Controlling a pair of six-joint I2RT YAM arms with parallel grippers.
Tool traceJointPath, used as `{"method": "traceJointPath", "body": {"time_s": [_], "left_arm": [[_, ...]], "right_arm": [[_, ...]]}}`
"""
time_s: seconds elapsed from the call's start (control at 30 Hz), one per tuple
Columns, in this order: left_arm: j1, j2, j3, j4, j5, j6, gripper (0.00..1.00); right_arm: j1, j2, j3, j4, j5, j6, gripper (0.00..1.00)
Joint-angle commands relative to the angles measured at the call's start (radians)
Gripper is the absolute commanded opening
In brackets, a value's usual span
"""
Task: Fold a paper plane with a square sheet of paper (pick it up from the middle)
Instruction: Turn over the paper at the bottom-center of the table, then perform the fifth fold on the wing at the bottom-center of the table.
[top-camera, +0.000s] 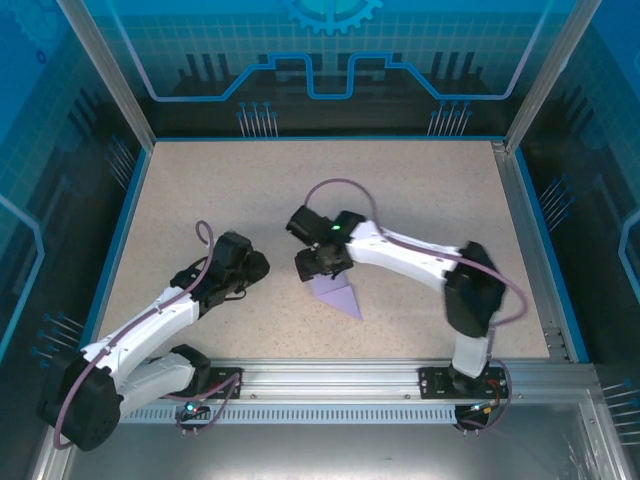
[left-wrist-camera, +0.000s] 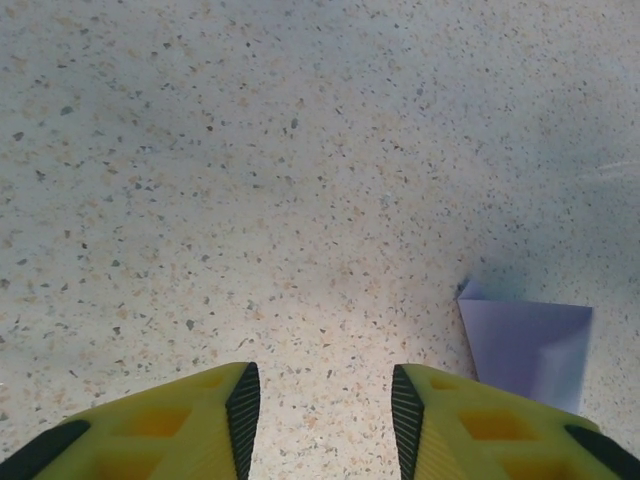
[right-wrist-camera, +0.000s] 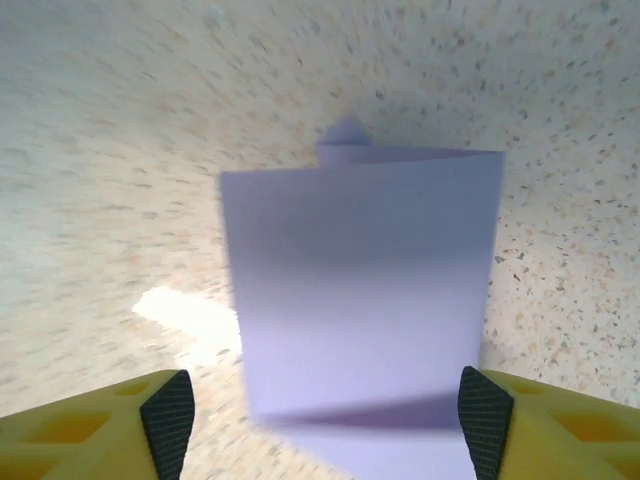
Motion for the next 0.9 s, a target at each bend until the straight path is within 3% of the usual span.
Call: {"method": "traceJointPath", "body": {"time_s": [0.0, 0.1, 0.27, 0.4, 0.87], "left_arm": [[0.009, 0.020, 0.005, 0.030, 0.047, 0.014, 0.47], [0.009, 0.063, 0.022, 0.065, 0.110, 0.039, 0.47], [0.007, 0.151, 0.057, 0.107, 0.216, 0.048, 0.48], [0.008, 0.222, 0.080, 0.136, 0.278, 0.045, 0.48], [0.003, 0.314, 0.118, 0.157, 0.341, 0.033, 0.48]], "right_arm": [[-0.080, -0.150, -0.169, 0.208, -0.147, -0.005, 0.75], [-0.172, -0.240, -0.330, 0.355, -0.298, 0.011, 0.72], [-0.276, -0.281, -0.483, 0.517, -0.490, 0.047, 0.40], [-0.292, -0.213, -0.504, 0.587, -0.600, 0.050, 0.30], [-0.319, 0.010, -0.512, 0.754, -0.666, 0.098, 0.27]]}}
